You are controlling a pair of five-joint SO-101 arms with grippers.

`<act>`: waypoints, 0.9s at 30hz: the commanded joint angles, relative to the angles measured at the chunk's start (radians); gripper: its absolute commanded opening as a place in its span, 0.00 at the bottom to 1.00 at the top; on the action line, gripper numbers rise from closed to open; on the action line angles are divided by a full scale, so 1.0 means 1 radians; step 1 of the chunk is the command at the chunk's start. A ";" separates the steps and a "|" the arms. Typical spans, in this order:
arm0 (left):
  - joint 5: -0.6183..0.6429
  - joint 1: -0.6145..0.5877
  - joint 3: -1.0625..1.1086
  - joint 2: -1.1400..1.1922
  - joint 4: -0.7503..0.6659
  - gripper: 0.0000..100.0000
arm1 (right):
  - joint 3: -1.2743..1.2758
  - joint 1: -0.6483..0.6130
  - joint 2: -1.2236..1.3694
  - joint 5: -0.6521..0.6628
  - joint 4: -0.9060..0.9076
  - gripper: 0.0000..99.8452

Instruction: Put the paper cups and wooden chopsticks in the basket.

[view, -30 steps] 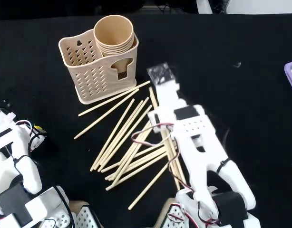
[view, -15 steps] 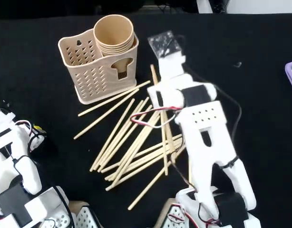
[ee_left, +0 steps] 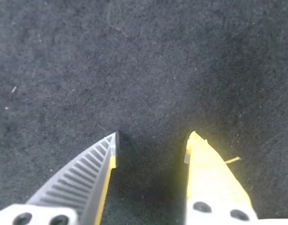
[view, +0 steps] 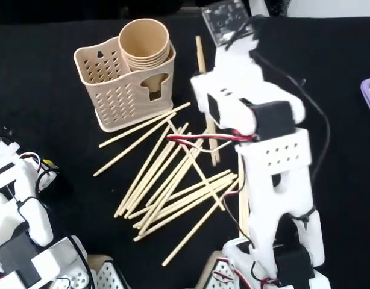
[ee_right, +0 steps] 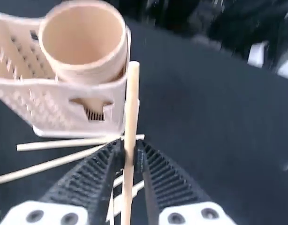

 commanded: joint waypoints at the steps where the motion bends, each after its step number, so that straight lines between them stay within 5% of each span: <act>1: 0.003 -0.021 -0.044 0.000 0.000 0.24 | -0.156 -0.009 -0.028 -0.005 0.005 0.01; 10: 0.003 -0.021 -0.044 0.000 0.000 0.24 | -0.390 -0.338 -0.018 -0.127 -0.061 0.01; 22: 0.003 -0.021 -0.042 0.000 0.000 0.24 | 0.091 -0.374 -0.018 -0.129 -0.993 0.01; 27: 0.003 -0.021 -0.042 0.000 0.000 0.24 | 0.257 -0.373 0.044 -0.127 -1.246 0.01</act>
